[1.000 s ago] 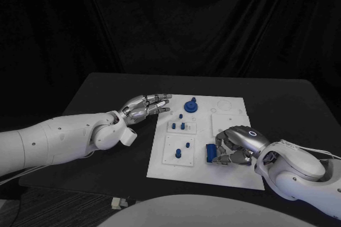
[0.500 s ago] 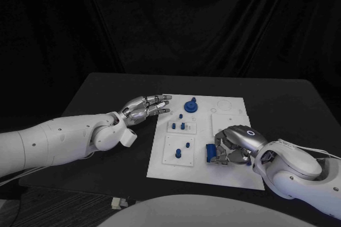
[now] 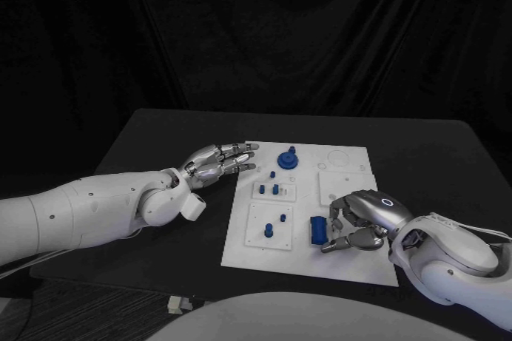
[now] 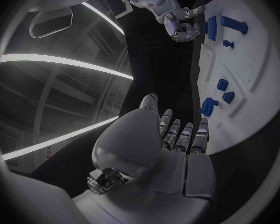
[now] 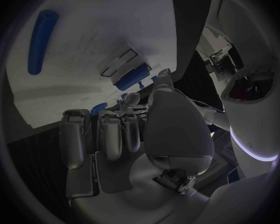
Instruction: Assemble the parts on the task board
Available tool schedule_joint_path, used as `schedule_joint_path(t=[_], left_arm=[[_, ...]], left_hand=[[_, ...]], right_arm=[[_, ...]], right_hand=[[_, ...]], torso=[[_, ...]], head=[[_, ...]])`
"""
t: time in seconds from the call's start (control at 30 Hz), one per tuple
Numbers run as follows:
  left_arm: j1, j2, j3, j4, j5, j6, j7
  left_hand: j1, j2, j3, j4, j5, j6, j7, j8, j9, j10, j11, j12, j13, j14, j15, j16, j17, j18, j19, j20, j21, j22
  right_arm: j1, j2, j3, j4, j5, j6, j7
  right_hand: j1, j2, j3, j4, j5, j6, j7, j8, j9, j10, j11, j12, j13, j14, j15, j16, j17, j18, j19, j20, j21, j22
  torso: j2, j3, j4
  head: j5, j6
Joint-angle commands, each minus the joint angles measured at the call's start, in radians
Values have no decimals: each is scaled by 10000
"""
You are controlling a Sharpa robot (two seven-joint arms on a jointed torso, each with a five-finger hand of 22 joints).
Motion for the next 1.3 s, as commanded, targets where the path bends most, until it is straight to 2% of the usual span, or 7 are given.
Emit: schedule_joint_path(t=[0.03, 0.23, 0.33, 0.4, 0.53, 0.77, 1.3], left_arm=[[-16, -5, 10, 26, 72, 107, 131], [-19, -20, 10, 18, 72, 91, 133], [-19, -17, 10, 15, 72, 85, 133], [-19, -10, 10, 12, 72, 82, 135], [-19, 4, 10, 8, 72, 86, 139], [-19, 4, 10, 16, 72, 69, 148], [-19, 97, 10, -37, 72, 92, 137]], left_hand=[[28, 61, 47, 1, 50, -14, 24, 10, 4, -35, -51, -13, -5, -3, 87, -27, 0, -33, 42, 7, 46, -11], [28, 61, 47, 1, 50, -14, 24, 10, 4, -35, -51, -13, -5, -3, 87, -27, 0, -33, 42, 7, 46, -11], [31, 70, 53, 1, 50, 17, 47, 23, 8, -33, -63, -6, -4, 1, 89, -25, 1, -37, 42, 6, 46, -14], [31, 70, 53, 1, 50, 17, 47, 23, 8, -33, -63, -6, -4, 1, 89, -25, 1, -37, 42, 6, 46, -14], [31, 70, 53, 1, 50, 17, 47, 23, 8, -33, -63, -6, -4, 1, 89, -25, 1, -37, 42, 6, 46, -14], [32, 75, 57, 1, 51, 50, 69, 37, 13, -28, -73, 5, -2, 9, 91, -19, 3, -41, 52, 6, 51, -8], [33, 85, 66, 7, 57, 131, 142, 74, 23, -12, -103, 32, 3, 11, 80, -19, 3, -49, 56, 4, 54, -16]], right_arm=[[96, -218, 4, 150, 673, -736, 130], [818, -828, 5, 380, 1942, -1061, -29], [1257, -1092, 4, 471, 2431, -791, -370], [1458, -1228, 4, 537, 2626, -518, -629], [1650, -1345, 3, 620, 2765, 278, -1259], [1769, -1301, 2, 545, 2762, 2204, -2795], [1798, -1094, 1, 68, 2711, 4874, -3843]], right_hand=[[-314, -17, -60, -7, -36, -195, 1, -164, -99, 1056, -96, 35, 2635, 1029, -49, 30, 2633, -84, 886, -70, -36, 2536], [-1454, 142, 67, 3, -18, -555, 10, -772, -568, 1056, -95, 35, 2635, 1029, -51, 30, 2633, -99, 919, -76, 17, 2556], [-1515, 871, 543, -26, 266, -524, 31, -931, -741, 1056, -75, 35, 2635, 1029, -35, 30, 2633, -101, 924, -62, 24, 2559], [-1136, 2027, 1183, -175, 2139, -479, 76, -1518, -1291, 1056, -30, 35, 2635, 1029, -4, 30, 2633, -124, 970, -28, 98, 2589], [-628, 2234, 1030, -136, 3792, 477, 222, -3008, -2846, 1056, 52, 35, 2635, 1029, 108, 30, 2633, -158, 1038, 43, 207, 2634], [-1113, 2965, 274, -120, 2525, 2116, 521, -6356, -6054, 1056, 367, 35, 2635, 1029, 267, 30, 2633, -141, 1004, 228, 155, 2612], [-458, 2867, 553, -502, 1207, 3193, 393, -7014, -6943, 1056, 260, 35, 2635, 1029, 218, 30, 2633, -129, 982, 204, 118, 2595]], torso=[[-5, 0, -2], [-13, 5, -7], [-14, 4, -12], [-11, 2, -11], [-3, -3, -7], [-18, -18, 9], [1, -4, 2]], head=[[2, -2], [-6, -2], [-14, -2], [-34, -2], [-47, -2], [-7, -2], [-106, -2]])
